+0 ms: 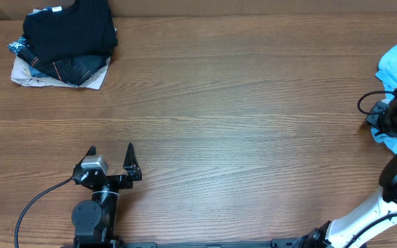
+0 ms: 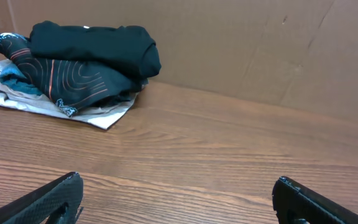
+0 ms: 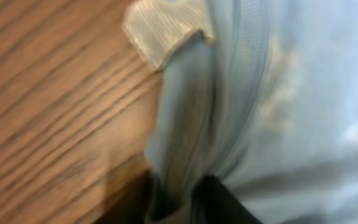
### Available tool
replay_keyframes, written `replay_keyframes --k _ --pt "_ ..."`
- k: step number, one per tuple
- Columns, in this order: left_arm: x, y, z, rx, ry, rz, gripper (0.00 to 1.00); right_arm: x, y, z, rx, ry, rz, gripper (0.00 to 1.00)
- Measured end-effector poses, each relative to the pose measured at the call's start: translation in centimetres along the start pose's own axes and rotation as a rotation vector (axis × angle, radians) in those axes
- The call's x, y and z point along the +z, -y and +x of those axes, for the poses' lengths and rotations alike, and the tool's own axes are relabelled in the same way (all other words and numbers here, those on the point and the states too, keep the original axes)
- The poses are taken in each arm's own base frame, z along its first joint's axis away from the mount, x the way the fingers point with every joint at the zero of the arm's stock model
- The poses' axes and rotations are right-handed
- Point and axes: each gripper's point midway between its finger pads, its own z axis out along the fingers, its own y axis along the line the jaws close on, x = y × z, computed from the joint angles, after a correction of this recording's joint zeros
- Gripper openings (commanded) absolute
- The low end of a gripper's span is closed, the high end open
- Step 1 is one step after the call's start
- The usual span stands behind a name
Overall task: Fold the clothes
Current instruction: 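Drag the blue T-shirt leftward to the table center, release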
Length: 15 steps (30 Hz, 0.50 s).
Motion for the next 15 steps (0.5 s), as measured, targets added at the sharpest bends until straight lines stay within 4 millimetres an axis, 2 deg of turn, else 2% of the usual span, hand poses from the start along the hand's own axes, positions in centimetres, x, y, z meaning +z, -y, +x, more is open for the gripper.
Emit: replay_keyframes --k 1,2,9,12,15 --pt "0.0 0.0 0.0 0.000 0.000 0.000 1.00 0.0 0.1 0.0 -0.005 -0.001 0.003 0.05" --pt "0.0 0.0 0.0 0.000 0.000 0.000 1.00 0.1 0.2 0.1 0.002 -0.003 0.011 0.04" --pt "0.0 0.0 0.0 0.000 0.000 0.000 1.00 -0.1 -0.2 0.3 -0.009 -0.019 -0.001 0.04" --pt "0.0 0.0 0.0 0.000 0.000 0.000 1.00 -0.4 -2.0 0.5 -0.029 -0.041 -0.058 0.04" --pt "0.0 0.0 0.0 0.000 0.000 0.000 1.00 -1.3 -5.4 0.3 -0.075 -0.059 -0.146 0.04"
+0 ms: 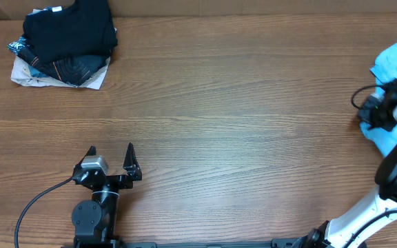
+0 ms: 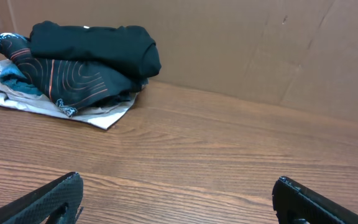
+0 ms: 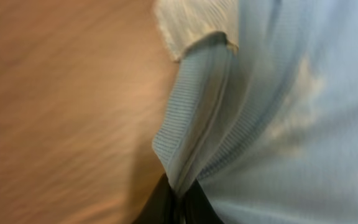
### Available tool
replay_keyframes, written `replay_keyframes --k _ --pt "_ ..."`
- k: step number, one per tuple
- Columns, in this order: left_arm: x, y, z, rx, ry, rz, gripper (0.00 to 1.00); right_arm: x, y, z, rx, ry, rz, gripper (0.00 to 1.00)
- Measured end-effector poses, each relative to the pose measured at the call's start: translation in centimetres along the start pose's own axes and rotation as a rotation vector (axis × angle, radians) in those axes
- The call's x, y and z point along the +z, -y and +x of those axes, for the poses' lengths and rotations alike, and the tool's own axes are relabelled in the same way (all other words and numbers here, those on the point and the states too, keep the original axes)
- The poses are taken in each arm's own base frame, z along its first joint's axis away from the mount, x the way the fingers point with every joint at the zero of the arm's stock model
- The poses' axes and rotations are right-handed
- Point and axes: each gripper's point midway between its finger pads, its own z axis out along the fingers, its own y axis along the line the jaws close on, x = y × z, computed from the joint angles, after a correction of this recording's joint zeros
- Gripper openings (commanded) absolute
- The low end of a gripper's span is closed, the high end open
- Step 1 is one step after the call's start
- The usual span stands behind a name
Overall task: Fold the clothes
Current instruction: 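Drag the blue T-shirt leftward to the table center, release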
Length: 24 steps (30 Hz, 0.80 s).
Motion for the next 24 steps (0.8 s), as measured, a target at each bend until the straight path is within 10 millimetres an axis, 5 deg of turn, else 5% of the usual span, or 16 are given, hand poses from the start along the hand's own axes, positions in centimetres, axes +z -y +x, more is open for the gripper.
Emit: replay_keyframes --k 5,9,18,24 --pt "0.0 0.0 0.0 0.000 0.000 0.000 1.00 -1.8 -8.7 -1.3 -0.133 0.018 -0.180 0.04" --pt "0.0 0.0 0.0 0.000 0.000 0.000 1.00 -2.9 -16.1 0.0 -0.250 0.008 -0.293 0.04" --pt "0.0 0.0 0.0 0.000 0.000 0.000 1.00 -5.9 -32.5 10.5 -0.567 -0.077 -0.480 0.04" --pt "0.0 0.0 0.0 0.000 0.000 0.000 1.00 -9.3 -41.3 19.2 -0.742 -0.101 -0.630 0.04"
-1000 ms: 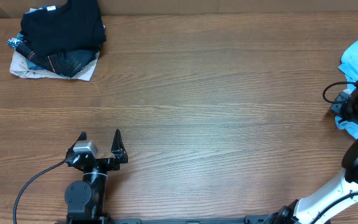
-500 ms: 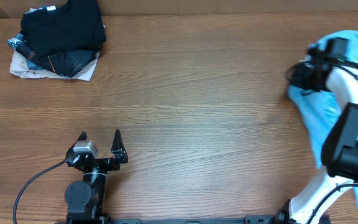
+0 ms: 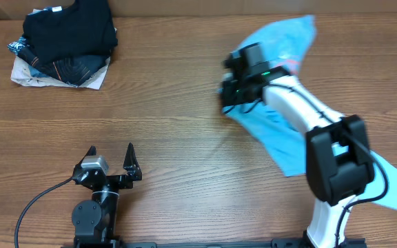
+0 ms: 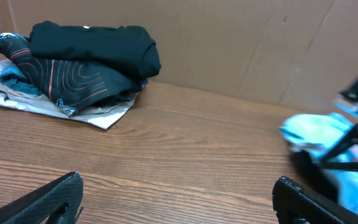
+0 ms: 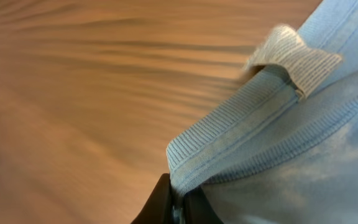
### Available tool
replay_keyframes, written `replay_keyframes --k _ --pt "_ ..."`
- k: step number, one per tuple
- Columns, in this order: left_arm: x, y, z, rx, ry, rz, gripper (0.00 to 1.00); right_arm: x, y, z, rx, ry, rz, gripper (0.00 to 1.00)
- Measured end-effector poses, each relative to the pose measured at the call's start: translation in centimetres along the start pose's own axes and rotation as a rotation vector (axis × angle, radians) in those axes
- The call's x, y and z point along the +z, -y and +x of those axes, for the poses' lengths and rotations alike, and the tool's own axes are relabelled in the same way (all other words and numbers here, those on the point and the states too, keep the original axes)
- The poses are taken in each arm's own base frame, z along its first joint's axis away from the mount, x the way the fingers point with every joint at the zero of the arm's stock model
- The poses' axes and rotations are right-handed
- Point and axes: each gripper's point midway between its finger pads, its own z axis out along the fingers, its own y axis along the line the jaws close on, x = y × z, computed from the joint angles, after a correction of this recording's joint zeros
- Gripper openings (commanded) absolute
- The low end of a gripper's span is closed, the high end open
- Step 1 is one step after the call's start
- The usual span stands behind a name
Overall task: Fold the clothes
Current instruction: 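Drag the blue T-shirt leftward to the table center, release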
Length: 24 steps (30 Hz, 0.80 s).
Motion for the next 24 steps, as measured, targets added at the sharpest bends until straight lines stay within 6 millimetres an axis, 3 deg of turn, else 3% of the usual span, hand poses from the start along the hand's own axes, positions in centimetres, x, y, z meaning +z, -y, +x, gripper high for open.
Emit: replay_keyframes --k 5,7,8,9,10,13,14,16,21,24 --pt "0.0 0.0 0.0 0.000 0.000 0.000 1.00 2.0 -8.9 1.9 -0.112 -0.020 -0.117 0.04" --pt "0.0 0.0 0.0 0.000 0.000 0.000 1.00 2.6 -11.8 3.1 -0.152 -0.037 -0.149 0.04" --pt "0.0 0.0 0.0 0.000 0.000 0.000 1.00 2.7 -12.2 3.4 -0.157 -0.042 -0.150 0.04" --pt "0.0 0.0 0.0 0.000 0.000 0.000 1.00 2.9 -13.0 3.9 -0.172 -0.048 -0.150 0.13" --pt "0.0 0.0 0.0 0.000 0.000 0.000 1.00 3.0 -13.4 4.4 -0.182 -0.058 -0.134 0.49" --pt "0.0 0.0 0.0 0.000 0.000 0.000 0.99 2.7 -13.2 4.7 -0.182 -0.082 -0.050 0.67" --pt "0.0 0.0 0.0 0.000 0.000 0.000 1.00 2.3 -12.8 4.5 -0.177 -0.085 -0.025 0.82" --pt "0.0 0.0 0.0 0.000 0.000 0.000 1.00 1.2 -12.0 3.4 -0.159 -0.082 0.024 1.00" --pt "0.0 0.0 0.0 0.000 0.000 0.000 1.00 -3.6 -9.1 -0.5 -0.077 -0.071 0.113 1.00" --pt "0.0 0.0 0.0 0.000 0.000 0.000 1.00 -7.2 -5.9 -3.1 0.002 -0.042 0.163 1.00"
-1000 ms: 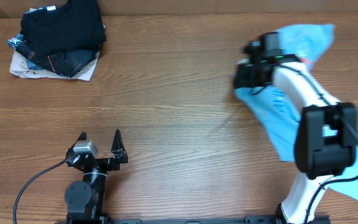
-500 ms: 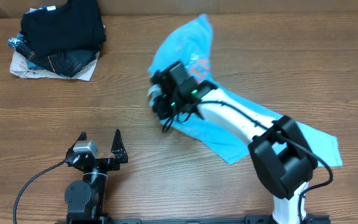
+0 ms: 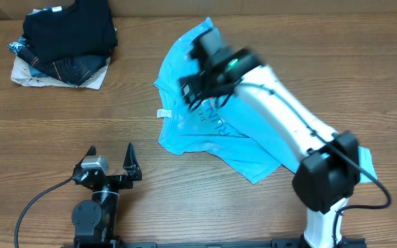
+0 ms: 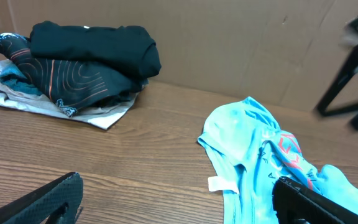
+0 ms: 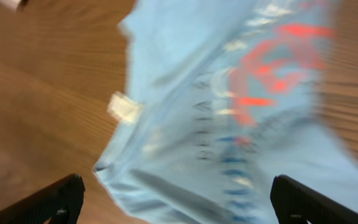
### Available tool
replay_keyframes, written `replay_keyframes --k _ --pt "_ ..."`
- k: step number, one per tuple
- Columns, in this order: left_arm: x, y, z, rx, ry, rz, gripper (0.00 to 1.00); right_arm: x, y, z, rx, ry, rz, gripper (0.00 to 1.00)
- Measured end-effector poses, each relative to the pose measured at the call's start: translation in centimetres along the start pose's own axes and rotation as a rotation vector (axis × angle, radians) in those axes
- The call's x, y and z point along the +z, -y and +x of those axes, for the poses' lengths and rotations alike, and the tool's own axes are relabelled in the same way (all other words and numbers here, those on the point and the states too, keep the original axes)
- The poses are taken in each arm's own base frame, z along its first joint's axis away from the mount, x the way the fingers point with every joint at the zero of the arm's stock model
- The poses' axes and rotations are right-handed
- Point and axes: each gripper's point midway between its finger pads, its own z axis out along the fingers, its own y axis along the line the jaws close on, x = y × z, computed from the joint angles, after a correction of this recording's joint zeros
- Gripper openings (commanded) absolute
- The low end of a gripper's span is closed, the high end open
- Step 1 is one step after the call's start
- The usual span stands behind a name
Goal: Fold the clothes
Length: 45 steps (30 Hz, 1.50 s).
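A light blue T-shirt (image 3: 205, 131) with red and dark lettering lies crumpled on the middle of the wooden table, also seen as the blue shirt (image 4: 272, 155) and the shirt (image 5: 241, 99). My right gripper (image 3: 197, 88) hovers open above its upper part, nothing between its fingers (image 5: 55, 202). My left gripper (image 3: 112, 157) stands open near the front edge, left of the shirt, its fingers (image 4: 48, 199) empty.
A stack of folded dark clothes (image 3: 67, 38) on a pale garment sits at the far left corner, the same stack (image 4: 86, 59) in the left wrist view. A cardboard wall (image 4: 260, 43) runs along the table's back edge.
My right gripper was shut on the shirt's ribbed hem, holding it in the air right of centre. Now it is open and the shirt lies on the table's middle.
At first my right gripper was shut on the blue shirt's hem at the far right edge of the table. Then the shirt hung from it over the table right of centre. Now the shirt lies released in the middle. The left arm stayed still throughout.
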Motion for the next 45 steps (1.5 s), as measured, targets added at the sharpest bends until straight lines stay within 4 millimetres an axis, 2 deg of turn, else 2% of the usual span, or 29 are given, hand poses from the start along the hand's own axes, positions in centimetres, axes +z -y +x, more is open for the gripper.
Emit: replay_keyframes --k 4,8,13,16,19,23,29,32,35,45 --pt "0.0 0.0 0.0 0.000 0.000 0.000 1.00 -4.2 5.0 -2.2 0.112 0.040 0.033 1.00" --pt "0.0 0.0 0.0 0.000 0.000 0.000 1.00 -7.8 9.2 -1.2 0.202 0.018 0.078 1.00" --pt "0.0 0.0 0.0 0.000 0.000 0.000 1.00 -10.4 15.4 2.7 0.411 -0.083 0.255 0.99" --pt "0.0 0.0 0.0 0.000 0.000 0.000 1.00 -12.8 21.7 6.0 0.693 -0.134 0.387 0.99" --pt "0.0 0.0 0.0 0.000 0.000 0.000 1.00 -15.1 26.2 9.1 0.930 -0.165 0.465 1.00" --pt "0.0 0.0 0.0 0.000 0.000 0.000 1.00 -18.4 31.1 11.9 1.181 -0.110 0.514 1.00" --pt "0.0 0.0 0.0 0.000 0.000 0.000 1.00 -21.9 33.0 13.8 1.311 -0.020 0.532 1.00" --pt "0.0 0.0 0.0 0.000 0.000 0.000 1.00 -22.5 33.2 15.0 1.353 -0.020 0.538 1.00" --pt "0.0 0.0 0.0 0.000 0.000 0.000 1.00 -21.9 33.8 16.8 1.432 -0.057 0.548 1.00" --pt "0.0 0.0 0.0 0.000 0.000 0.000 1.00 -19.4 37.0 24.4 1.742 -0.169 0.587 1.00"
